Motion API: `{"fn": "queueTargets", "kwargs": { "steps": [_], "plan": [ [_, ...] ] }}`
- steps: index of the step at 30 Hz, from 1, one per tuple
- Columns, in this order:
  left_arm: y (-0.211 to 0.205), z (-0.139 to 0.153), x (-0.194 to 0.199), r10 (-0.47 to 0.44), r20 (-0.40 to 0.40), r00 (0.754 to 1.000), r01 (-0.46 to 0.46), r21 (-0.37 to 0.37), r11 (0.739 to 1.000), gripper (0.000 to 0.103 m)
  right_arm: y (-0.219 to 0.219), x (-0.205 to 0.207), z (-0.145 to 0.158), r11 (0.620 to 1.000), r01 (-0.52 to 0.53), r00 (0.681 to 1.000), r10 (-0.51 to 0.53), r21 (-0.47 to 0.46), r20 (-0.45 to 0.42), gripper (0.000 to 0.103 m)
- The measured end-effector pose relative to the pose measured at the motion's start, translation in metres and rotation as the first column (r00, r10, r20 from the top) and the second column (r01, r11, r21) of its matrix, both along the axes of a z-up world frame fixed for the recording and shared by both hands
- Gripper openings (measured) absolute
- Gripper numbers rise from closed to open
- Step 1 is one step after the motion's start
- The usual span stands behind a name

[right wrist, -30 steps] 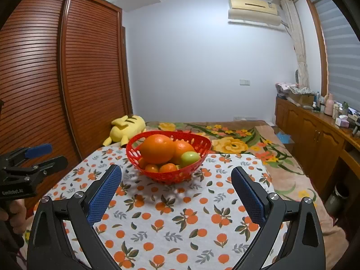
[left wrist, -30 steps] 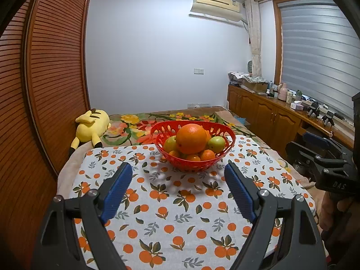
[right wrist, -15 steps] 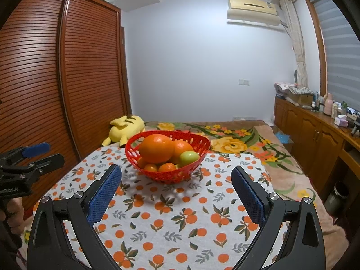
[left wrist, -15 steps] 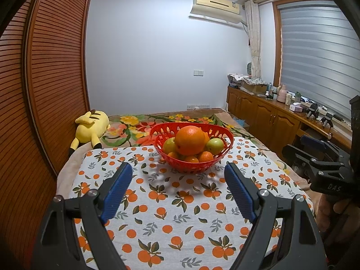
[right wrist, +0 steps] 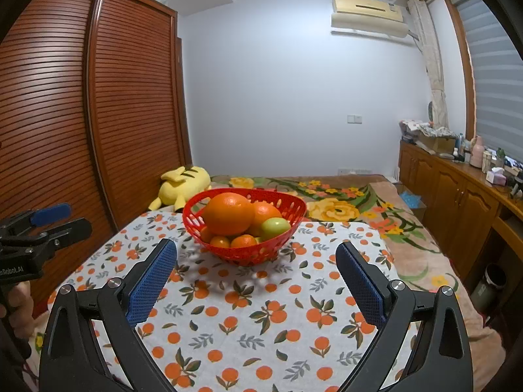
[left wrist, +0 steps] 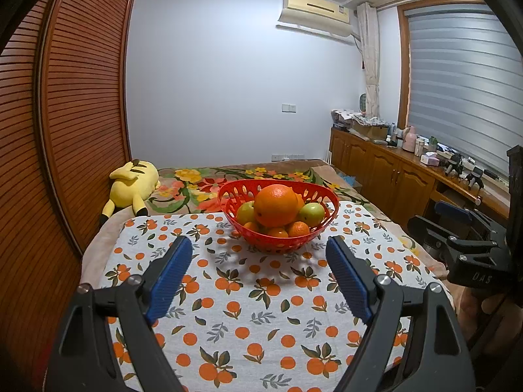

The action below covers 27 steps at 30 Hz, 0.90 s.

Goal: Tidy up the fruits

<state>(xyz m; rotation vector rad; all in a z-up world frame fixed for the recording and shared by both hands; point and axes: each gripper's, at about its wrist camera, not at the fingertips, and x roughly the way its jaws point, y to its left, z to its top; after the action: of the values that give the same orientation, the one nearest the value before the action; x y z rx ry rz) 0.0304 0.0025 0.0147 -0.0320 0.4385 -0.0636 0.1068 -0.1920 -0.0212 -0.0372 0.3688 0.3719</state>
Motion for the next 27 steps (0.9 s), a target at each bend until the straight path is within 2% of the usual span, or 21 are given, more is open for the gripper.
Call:
{"fn": "queueTargets", "kwargs": {
  "steps": [27],
  "plan": [
    [-0.0026, 0.0065, -0.0011, -0.007, 0.016, 1.0, 0.008, -0.008, 1.0, 0.085, 0.0002, -0.0004, -0.0003, 1.0, 0.001, 1.0, -0.001, -0.001, 0.0, 0.1]
  ]
}}
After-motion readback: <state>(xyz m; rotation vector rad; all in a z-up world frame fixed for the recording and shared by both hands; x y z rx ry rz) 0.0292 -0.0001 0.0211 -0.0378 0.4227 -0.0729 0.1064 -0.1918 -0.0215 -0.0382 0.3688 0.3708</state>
